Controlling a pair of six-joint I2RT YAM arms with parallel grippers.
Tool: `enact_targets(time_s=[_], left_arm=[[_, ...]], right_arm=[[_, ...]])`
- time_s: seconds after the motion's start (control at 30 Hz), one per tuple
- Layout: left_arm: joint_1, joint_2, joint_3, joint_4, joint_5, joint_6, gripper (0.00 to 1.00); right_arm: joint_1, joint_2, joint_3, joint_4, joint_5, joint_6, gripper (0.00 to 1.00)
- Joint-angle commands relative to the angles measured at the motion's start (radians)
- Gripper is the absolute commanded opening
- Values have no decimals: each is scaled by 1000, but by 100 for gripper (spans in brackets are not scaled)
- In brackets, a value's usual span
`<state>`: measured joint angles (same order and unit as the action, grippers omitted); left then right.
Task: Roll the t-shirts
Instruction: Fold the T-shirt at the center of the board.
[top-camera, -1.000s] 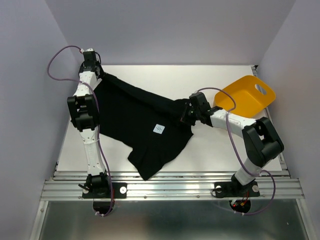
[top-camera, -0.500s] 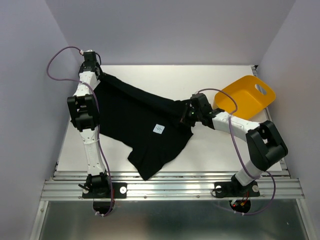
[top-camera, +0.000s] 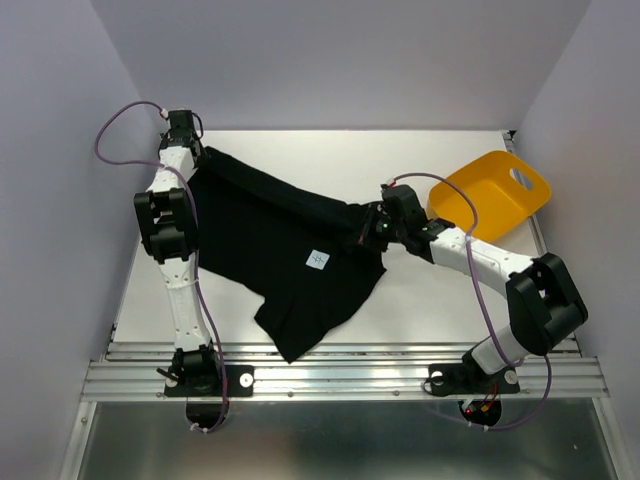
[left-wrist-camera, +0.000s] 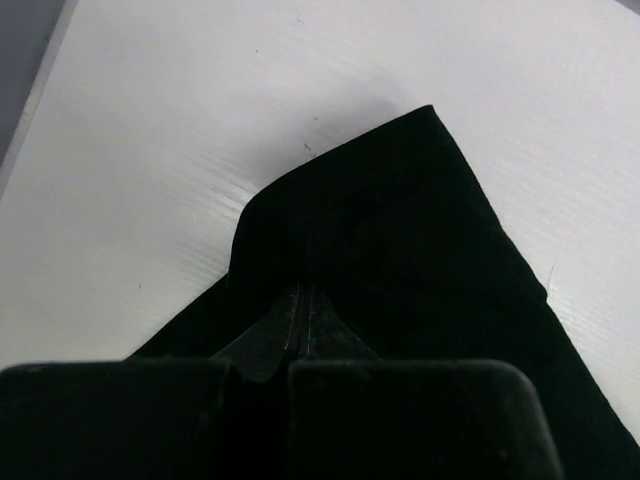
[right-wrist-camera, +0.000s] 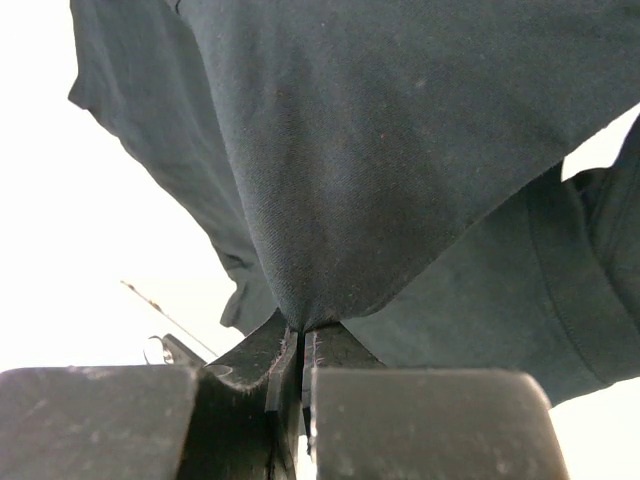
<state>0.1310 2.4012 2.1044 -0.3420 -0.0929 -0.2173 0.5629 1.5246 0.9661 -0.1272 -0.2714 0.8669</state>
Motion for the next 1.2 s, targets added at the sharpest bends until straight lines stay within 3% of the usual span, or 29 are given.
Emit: enact_targets(time_s=[0.0,0.4,0.47,0.57,0.6,0.63,0.7,0.77,1.0,1.17], left_arm=[[13,-109,-26,18,-48,9,0],[13,-183,-138,-6,-74,-45,0],[13,-183,-149,-14,-76,-48,11],[13,-165,-126,-48,-79,-48,19],[13,-160,-121,-55,-80,-47,25],[13,-160,-113,-66,-80,-47,44],[12,-166,-110,-71,-82,-45,62],[10,-181,-107,-71,-71,-47,71],[-34,-257,-113,-74,-116,-45,73],[-68,-258,-142,-61,-44,-54,71]], right_arm=[[31,-24,-24,27,-34,-14,1],[74,-12,-144,47,0,23,1],[74,-7,-162,38,21,20,9],[74,6,-187,37,34,21,16],[74,9,-188,35,35,18,22],[74,9,-187,31,44,15,47],[74,5,-179,9,61,8,52],[74,-12,-165,-24,103,-3,54],[74,-90,-96,-130,242,-66,55],[74,-74,-58,-132,307,-55,47]])
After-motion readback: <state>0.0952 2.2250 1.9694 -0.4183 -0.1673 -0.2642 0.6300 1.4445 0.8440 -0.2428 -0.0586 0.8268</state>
